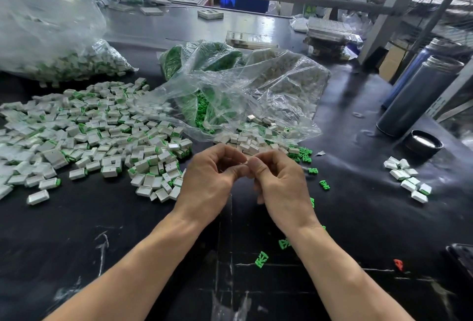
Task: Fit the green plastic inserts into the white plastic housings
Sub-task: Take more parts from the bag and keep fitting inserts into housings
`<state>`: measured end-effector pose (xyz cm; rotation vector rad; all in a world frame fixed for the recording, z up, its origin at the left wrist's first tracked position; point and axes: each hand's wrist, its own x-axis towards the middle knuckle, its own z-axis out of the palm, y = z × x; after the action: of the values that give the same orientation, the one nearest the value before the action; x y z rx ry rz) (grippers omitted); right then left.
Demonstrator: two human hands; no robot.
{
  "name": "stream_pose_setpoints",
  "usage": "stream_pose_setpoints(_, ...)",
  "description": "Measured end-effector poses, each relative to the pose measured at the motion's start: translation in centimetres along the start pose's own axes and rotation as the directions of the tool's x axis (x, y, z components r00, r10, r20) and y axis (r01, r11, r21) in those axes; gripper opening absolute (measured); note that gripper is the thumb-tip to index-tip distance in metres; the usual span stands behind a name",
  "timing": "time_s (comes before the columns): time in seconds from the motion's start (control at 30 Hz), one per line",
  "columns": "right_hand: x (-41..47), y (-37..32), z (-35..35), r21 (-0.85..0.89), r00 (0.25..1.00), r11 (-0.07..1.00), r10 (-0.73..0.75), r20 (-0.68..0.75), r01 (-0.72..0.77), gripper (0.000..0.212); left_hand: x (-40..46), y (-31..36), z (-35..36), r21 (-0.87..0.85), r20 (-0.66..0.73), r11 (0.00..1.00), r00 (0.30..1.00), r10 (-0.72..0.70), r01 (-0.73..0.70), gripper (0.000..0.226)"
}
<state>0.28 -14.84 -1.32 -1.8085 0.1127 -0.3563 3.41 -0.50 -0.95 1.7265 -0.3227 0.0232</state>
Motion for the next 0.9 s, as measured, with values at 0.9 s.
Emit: stream_pose_setpoints(0.9, 1.3, 0.6, -2.1, -0.369, 0.980, 0.926, 0.003, -0.201, -0.079, 0.007, -0.1, -0.1, -0.2, 0.635, 0.027, 0.766, 0.994, 0.106, -0.099, 0.016)
